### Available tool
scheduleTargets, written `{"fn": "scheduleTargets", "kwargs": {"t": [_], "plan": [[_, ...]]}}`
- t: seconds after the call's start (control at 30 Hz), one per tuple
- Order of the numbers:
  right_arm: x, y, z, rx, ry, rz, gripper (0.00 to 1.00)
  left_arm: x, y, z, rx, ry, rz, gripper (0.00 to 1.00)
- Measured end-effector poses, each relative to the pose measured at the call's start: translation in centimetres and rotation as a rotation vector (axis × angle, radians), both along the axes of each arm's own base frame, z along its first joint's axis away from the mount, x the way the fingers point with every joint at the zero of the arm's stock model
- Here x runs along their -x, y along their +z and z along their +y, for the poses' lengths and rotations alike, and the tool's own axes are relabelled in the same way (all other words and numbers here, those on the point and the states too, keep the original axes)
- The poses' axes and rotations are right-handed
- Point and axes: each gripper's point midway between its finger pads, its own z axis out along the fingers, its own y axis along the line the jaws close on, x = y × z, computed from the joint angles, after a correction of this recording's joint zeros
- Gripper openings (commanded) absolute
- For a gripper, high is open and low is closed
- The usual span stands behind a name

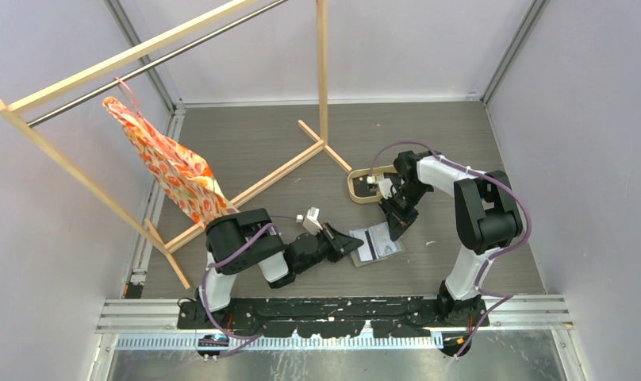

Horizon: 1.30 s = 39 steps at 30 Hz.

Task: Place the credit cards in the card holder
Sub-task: Insert the credit card into the card holder.

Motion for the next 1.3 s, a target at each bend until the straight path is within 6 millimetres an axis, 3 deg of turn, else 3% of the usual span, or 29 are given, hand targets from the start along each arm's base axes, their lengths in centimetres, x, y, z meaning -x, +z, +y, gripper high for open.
{"fn": "scheduleTargets", "kwargs": {"t": [0.17,0.43,1.3], "plan": [[0.0,0.0,0.0,0.001,0.001,-0.001,0.09,0.0,0.2,-0.1,0.013,-0.005,-0.003,0.00],[0.0,0.0,0.0,0.002,0.002,-0.002,0.09,-0.2,-1.2,0.2,0.002,0.002,0.034,0.00],[0.0,0.0,0.0,0.007,0.007,-0.004,0.09,-0.2,-1.1,0.2,0.008,-0.015,0.036,0.00]]}}
